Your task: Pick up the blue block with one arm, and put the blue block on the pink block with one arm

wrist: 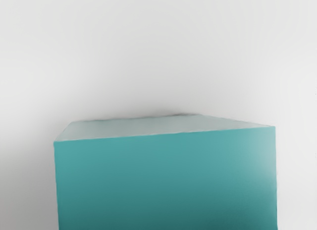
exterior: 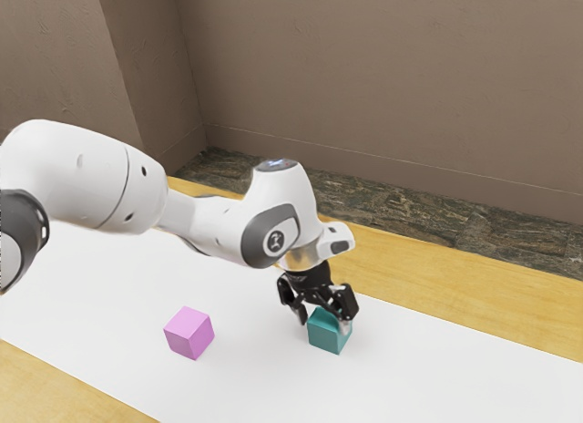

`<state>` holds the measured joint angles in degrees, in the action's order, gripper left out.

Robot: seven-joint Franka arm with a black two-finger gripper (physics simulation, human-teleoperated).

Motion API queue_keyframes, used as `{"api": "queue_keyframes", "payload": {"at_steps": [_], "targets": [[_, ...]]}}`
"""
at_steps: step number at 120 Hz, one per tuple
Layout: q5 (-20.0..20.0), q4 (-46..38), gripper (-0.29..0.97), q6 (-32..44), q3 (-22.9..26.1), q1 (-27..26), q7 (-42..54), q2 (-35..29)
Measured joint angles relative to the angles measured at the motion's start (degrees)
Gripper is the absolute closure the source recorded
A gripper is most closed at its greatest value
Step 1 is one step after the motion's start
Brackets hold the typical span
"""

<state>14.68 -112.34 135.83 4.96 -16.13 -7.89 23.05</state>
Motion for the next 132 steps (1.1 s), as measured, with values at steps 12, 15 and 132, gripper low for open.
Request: {"api": "queue_keyframes", "payload": {"at_steps": [12,15,132], "targets": [[0.0,0.7,0.0,0.3,0.0,-0.3,1.4,0.9],[0.1,0.8,0.0,0.3,0.0,-0.3,1.7,1.0],[-3.8,-23.7,0.36,0.2,-0.5,10.5,2.4,-27.5]]}}
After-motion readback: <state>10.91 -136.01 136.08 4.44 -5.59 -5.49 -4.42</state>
